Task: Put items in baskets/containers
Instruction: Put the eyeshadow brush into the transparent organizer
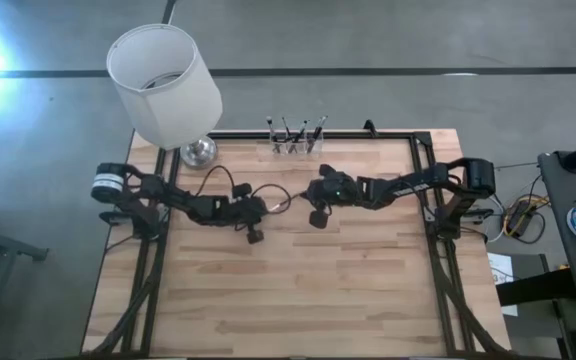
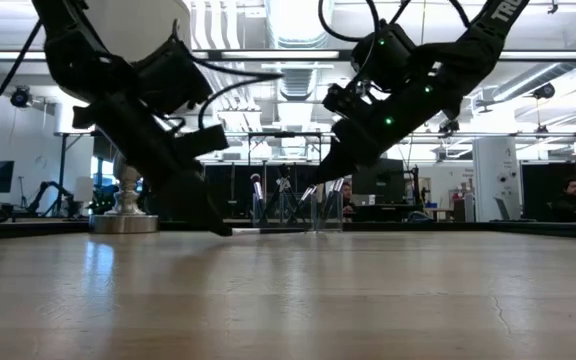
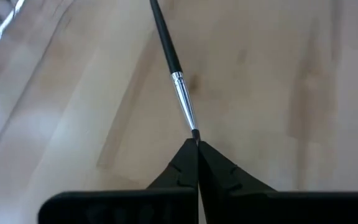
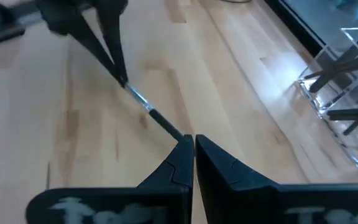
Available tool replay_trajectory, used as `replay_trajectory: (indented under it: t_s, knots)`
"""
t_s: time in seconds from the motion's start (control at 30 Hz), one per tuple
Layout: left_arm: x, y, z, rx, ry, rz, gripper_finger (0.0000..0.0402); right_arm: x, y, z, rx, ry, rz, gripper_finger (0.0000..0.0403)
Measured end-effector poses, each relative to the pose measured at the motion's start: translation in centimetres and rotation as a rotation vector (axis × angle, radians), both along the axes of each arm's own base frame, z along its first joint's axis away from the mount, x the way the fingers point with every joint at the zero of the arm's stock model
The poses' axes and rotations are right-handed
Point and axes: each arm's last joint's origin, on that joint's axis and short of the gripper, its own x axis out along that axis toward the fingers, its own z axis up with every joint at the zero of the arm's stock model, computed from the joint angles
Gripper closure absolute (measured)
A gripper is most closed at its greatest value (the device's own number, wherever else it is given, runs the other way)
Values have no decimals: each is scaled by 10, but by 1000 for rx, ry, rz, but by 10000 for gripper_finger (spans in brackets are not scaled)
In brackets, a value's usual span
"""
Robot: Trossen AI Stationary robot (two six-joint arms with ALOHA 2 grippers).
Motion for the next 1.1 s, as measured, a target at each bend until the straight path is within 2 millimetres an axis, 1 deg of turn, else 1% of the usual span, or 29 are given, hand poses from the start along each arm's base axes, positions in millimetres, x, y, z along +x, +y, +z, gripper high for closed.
replay_trajectory:
  t_s: [0.2,0.33,0.43,0.57,0.67,0.8,0.87,0.97,1.1]
  knots:
    - [0,-23,3,106,23,-114,401,1,17,-2,-25,12,57,390]
    - [2,-36,6,138,22,-184,401,2,23,-2,-25,14,81,390]
    - [5,-44,11,160,10,-223,401,2,27,-3,7,34,137,385]
    - [9,-46,16,166,21,-235,401,5,31,1,57,131,176,356]
    - [12,-46,19,172,35,-240,401,8,35,6,60,216,184,320]
    - [14,-47,22,179,45,-252,401,13,38,18,50,271,208,272]
    - [15,-48,24,185,50,-261,401,14,38,20,48,311,214,254]
    - [15,-51,24,190,51,-276,401,14,37,18,38,352,223,238]
    - [15,-52,24,192,52,-281,401,14,38,19,28,351,234,236]
